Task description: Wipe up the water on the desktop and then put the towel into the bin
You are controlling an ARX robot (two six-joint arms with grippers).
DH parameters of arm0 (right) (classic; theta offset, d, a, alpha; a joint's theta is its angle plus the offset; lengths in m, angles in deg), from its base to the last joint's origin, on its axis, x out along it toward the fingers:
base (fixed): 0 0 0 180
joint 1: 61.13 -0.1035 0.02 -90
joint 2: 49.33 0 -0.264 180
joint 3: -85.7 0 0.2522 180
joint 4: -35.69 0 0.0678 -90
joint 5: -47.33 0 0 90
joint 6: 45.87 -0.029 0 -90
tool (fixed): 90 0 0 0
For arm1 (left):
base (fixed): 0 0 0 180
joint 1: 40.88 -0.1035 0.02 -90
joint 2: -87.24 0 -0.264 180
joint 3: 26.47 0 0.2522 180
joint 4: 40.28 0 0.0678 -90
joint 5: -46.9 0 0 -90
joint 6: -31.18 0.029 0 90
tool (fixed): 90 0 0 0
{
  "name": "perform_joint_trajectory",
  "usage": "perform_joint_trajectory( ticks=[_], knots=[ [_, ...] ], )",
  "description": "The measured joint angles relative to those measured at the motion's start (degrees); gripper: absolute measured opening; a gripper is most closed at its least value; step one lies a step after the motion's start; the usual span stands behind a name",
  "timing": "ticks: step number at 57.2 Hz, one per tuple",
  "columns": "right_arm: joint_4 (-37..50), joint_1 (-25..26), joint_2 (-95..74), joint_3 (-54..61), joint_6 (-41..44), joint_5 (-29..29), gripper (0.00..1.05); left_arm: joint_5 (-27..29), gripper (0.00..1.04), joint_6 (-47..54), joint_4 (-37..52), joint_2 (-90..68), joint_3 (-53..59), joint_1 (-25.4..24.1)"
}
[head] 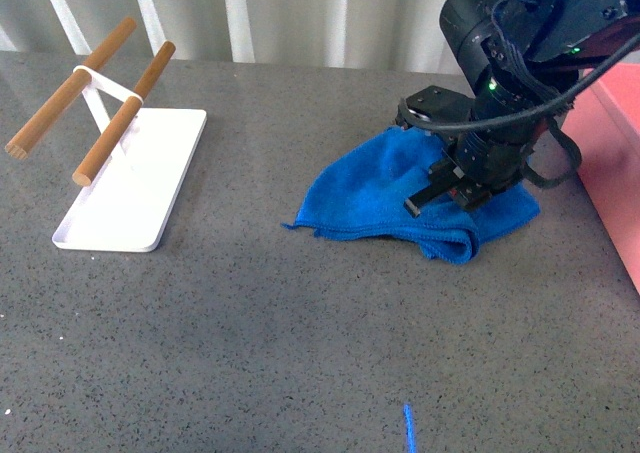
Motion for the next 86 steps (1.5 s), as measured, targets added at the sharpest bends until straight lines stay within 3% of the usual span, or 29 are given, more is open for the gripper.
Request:
perform_joint_trajectory(
  ticks=[12, 19, 30, 41, 59, 77, 86],
  knots=[
    [-1.5, -1.5, -4.3, -9.4, 0.0, -0.3, 0.03, 0.0, 0.98, 0.0, 0.0, 0.0, 0.0, 0.0],
    [-0.6, -3.6, -4.6, -11.5, -1.5, 4.5, 0.03, 0.0, 0.98, 0.0, 0.0, 0.0, 0.0, 0.0],
    [1.6, -9.2, -1.7, -8.6, -3.5, 10.1, 0.03, 0.0, 0.98, 0.0, 0.0, 0.0, 0.0, 0.0],
    [4.7, -12.9, 8.7, -1.0, -4.7, 6.7, 0.03, 0.0, 0.98, 0.0, 0.0, 0.0, 0.0, 0.0],
    [3.6, -7.1, 30.3, 1.9, -4.8, -2.1, 0.03, 0.0, 0.98, 0.0, 0.0, 0.0, 0.0, 0.0],
    [-6.7, 1.1, 39.9, -3.7, -6.2, -8.9, 0.03, 0.0, 0.98, 0.0, 0.0, 0.0, 0.0, 0.0],
    [-13.3, 7.3, 42.0, -3.7, -6.2, -9.4, 0.03, 0.0, 0.98, 0.0, 0.0, 0.0, 0.0, 0.0]
  ],
)
